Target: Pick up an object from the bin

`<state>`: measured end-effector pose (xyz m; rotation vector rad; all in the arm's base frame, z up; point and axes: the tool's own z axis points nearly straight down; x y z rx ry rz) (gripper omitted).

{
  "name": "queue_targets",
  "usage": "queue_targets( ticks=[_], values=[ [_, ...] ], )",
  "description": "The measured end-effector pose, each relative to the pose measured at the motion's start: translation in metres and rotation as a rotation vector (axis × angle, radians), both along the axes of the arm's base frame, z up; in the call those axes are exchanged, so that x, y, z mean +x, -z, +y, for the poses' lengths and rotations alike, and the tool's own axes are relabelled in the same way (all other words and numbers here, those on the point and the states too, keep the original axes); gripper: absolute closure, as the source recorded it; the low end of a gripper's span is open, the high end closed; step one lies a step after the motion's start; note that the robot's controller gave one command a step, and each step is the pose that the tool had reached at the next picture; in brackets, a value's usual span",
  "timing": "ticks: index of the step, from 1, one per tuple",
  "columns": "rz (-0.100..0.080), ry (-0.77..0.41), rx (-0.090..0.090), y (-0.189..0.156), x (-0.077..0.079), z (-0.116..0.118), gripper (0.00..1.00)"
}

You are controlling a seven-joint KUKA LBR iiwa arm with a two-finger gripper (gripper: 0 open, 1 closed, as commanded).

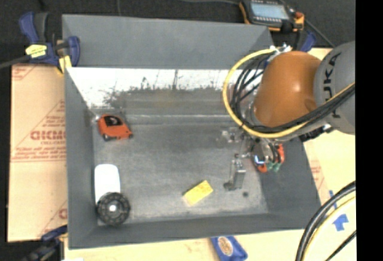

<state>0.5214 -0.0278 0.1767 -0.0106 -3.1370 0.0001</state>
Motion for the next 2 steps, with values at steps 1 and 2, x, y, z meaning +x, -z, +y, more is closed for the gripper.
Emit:
queue_targets(
  ticks=[1, 2],
  values=[
    [-0.008, 0.0, -0.001, -0.004, 0.002, 0.0, 0.0],
    [-0.015, -0.058, -0.003, 0.017, 0.01, 0.018, 0.0]
  ],
)
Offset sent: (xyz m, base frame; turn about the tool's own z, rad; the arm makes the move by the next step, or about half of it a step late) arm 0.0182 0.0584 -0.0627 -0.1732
